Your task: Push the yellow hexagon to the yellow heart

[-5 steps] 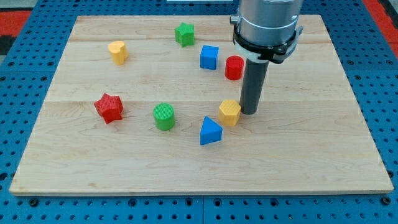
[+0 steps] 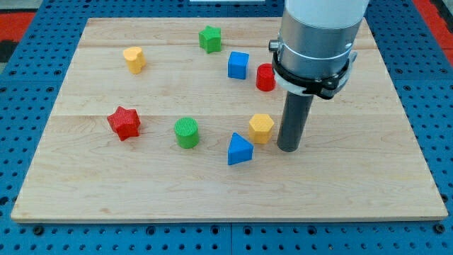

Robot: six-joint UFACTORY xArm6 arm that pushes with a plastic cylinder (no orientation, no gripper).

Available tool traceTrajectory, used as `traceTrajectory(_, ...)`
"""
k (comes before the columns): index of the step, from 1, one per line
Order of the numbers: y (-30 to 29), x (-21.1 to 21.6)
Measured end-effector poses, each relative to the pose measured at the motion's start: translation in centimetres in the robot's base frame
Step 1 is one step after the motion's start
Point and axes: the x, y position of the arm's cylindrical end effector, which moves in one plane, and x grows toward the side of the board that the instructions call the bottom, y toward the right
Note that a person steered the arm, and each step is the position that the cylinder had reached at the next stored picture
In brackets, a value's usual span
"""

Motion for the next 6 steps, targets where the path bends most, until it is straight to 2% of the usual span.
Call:
traceTrajectory(3,-2.2,-2.2)
traceTrajectory(5,-7.2,-10.2)
traceTrajectory(6,-7.3,-10.3)
